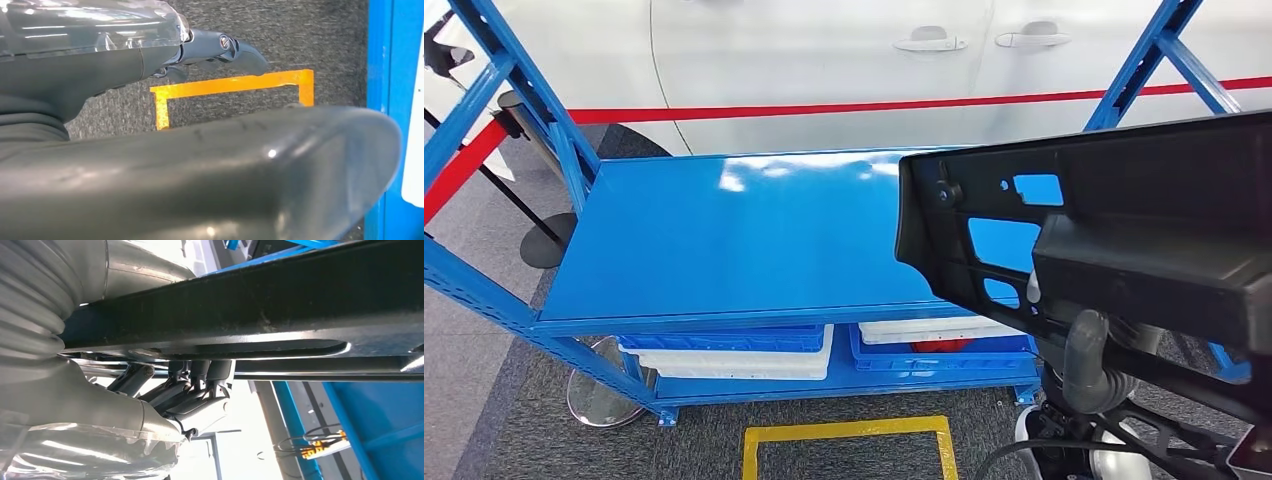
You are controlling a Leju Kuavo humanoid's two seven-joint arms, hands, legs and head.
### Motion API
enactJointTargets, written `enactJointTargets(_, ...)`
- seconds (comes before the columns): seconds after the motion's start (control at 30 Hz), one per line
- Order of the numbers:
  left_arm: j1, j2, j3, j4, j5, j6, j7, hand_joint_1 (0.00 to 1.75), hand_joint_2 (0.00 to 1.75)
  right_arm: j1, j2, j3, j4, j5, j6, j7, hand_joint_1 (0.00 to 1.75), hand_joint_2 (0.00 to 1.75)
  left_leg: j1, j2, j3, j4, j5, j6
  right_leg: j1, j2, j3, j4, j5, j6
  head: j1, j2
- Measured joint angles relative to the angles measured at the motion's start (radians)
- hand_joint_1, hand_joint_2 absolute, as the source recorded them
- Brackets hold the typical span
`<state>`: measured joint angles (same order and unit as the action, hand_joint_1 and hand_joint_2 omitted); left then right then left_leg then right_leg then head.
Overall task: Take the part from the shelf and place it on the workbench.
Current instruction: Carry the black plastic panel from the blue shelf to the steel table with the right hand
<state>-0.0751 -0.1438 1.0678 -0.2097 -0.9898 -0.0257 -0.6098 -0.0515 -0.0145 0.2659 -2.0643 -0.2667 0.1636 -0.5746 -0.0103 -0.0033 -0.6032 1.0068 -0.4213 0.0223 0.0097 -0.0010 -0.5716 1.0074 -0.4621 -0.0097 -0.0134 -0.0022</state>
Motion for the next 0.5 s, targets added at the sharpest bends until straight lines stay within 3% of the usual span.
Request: enactJointTargets(0.5, 0.000, 0.000, 0.008, -0.002, 0.016, -0.030, 0.010, 0.00, 0.00, -0.007, 0.000, 0.000, 0.024, 0.002, 0.005, 0.007, 1.75, 1.75, 0.000, 0.000, 0.000, 0.000, 0.000, 0.000, 0.000, 0.000, 0.000, 0.000, 0.000, 0.000, 0.000, 0.000)
